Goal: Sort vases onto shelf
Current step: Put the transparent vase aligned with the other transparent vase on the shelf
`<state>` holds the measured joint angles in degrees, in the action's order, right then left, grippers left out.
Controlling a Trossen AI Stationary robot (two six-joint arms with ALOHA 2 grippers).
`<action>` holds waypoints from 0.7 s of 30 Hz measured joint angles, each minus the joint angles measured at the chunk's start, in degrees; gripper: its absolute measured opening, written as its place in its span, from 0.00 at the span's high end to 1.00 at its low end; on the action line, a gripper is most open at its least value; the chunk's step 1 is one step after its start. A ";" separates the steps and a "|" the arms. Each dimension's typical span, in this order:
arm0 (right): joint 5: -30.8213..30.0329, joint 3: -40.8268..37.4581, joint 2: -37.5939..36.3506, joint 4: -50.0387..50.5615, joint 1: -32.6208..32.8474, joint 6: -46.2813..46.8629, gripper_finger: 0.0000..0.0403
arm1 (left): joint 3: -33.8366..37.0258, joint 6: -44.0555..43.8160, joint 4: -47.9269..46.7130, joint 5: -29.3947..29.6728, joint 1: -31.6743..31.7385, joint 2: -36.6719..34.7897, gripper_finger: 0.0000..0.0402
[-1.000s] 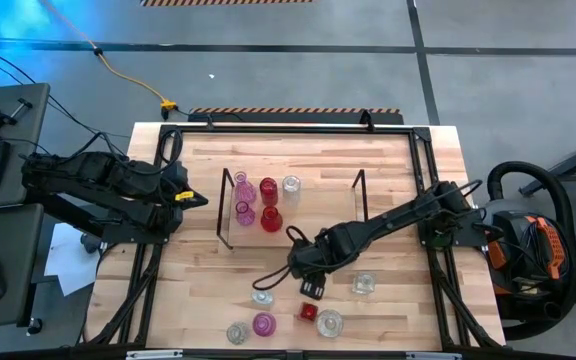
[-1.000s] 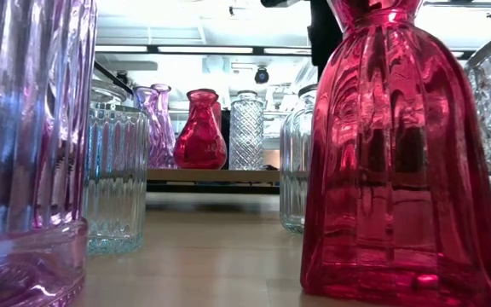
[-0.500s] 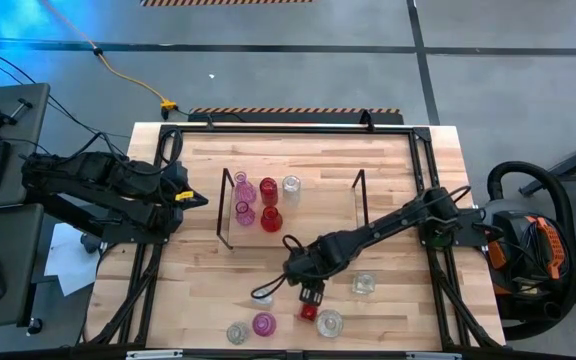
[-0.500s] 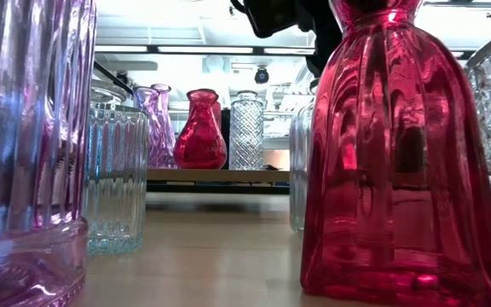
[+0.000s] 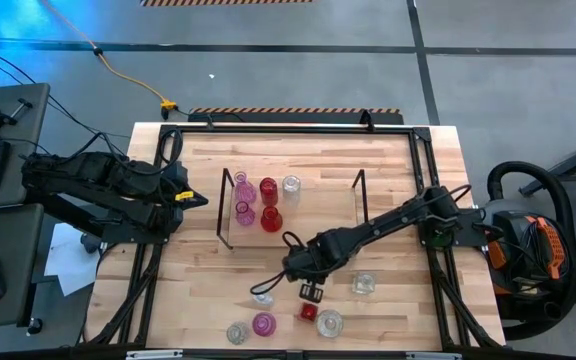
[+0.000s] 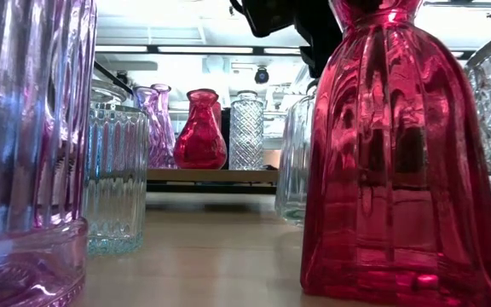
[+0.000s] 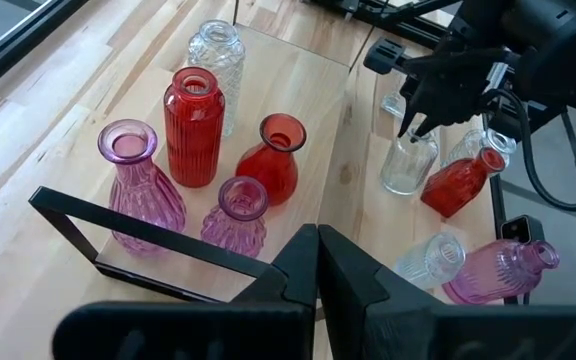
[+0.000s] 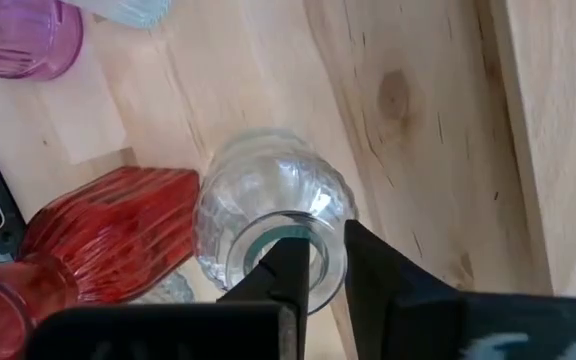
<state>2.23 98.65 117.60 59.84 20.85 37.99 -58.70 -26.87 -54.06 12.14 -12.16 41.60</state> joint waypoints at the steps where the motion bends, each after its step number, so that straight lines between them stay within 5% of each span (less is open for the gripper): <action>1: 0.22 0.02 0.00 0.07 -0.13 -0.10 0.93 | 0.00 0.00 0.00 0.00 0.00 0.00 1.00; 21: -2.15 4.20 -5.77 6.55 -3.62 -1.03 0.97 | 0.00 0.00 0.02 0.00 0.00 0.00 1.00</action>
<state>0.08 102.85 111.83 66.39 17.23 36.96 -58.70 -26.87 -54.04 12.14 -12.16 41.61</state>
